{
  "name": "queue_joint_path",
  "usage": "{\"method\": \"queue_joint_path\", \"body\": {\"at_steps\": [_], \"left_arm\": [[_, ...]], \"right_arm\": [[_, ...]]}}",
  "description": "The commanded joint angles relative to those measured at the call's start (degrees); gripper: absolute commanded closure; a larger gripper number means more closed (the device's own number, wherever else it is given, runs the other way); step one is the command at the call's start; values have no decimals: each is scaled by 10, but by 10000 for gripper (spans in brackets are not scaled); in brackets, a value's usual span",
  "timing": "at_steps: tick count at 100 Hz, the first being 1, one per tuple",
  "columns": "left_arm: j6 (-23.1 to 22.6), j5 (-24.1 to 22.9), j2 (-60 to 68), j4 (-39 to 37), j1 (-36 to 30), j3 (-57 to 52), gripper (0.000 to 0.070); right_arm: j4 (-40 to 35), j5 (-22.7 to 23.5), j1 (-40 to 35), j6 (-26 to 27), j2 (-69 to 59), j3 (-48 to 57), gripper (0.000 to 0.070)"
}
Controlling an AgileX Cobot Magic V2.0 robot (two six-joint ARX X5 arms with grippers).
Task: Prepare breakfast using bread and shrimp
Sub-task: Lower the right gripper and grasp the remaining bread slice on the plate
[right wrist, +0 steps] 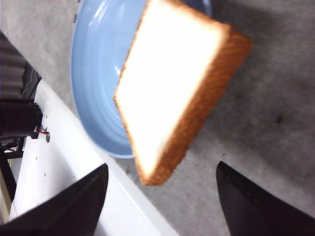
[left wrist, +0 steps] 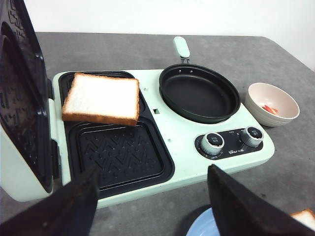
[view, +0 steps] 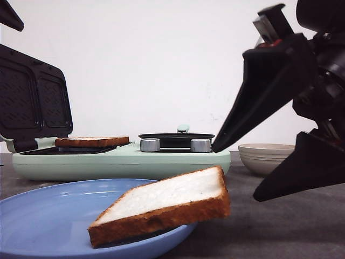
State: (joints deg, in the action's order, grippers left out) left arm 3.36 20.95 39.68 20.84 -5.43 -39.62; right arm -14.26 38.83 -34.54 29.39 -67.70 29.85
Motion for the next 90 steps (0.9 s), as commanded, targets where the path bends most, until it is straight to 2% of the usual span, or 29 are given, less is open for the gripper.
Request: {"method": "queue_joint_path", "body": {"at_steps": [1, 82, 90], "left_arm": [[-10, 0, 2, -6, -1, -4, 334], [-14, 1, 2, -7, -1, -4, 336], [-14, 0, 2, -7, -1, -4, 336]], "right_arm": [[7, 0, -9, 9, -11, 8, 267], [95, 17, -26, 22, -111, 8, 269], [100, 15, -29, 23, -117, 8, 305]]}}
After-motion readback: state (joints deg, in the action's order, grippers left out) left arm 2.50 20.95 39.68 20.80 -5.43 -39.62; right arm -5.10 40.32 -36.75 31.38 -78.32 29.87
